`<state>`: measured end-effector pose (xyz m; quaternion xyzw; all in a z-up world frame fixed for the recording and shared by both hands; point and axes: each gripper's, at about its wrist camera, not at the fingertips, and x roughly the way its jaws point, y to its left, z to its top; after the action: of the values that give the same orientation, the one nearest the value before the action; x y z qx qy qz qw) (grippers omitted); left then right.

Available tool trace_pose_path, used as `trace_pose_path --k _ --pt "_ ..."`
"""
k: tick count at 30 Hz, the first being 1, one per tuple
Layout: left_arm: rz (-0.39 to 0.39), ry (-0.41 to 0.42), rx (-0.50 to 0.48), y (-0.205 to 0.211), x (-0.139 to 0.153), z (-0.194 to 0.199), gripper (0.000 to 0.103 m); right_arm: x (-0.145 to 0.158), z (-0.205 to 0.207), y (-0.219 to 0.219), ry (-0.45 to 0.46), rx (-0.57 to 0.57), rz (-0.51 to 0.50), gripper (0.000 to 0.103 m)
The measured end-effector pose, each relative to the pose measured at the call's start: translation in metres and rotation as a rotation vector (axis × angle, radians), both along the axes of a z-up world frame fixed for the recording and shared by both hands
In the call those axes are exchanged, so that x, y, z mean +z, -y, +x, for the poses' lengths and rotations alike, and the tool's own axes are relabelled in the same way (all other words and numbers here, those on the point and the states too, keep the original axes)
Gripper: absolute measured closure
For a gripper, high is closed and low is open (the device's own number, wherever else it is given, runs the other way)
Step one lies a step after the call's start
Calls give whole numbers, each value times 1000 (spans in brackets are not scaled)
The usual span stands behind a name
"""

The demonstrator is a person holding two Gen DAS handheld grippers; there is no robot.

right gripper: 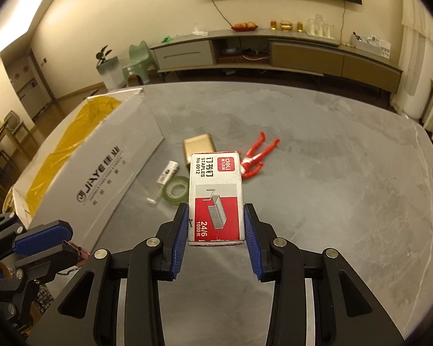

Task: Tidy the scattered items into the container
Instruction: 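Carry the binder clips and staples box in both grippers over the box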

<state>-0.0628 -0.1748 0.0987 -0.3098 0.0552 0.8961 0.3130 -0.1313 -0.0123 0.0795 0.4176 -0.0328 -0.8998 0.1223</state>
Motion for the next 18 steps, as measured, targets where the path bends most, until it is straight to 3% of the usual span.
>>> trace_pose_path --k 18 --pt "31 -66 73 36 34 15 88 42 18 50 -67 67 2 64"
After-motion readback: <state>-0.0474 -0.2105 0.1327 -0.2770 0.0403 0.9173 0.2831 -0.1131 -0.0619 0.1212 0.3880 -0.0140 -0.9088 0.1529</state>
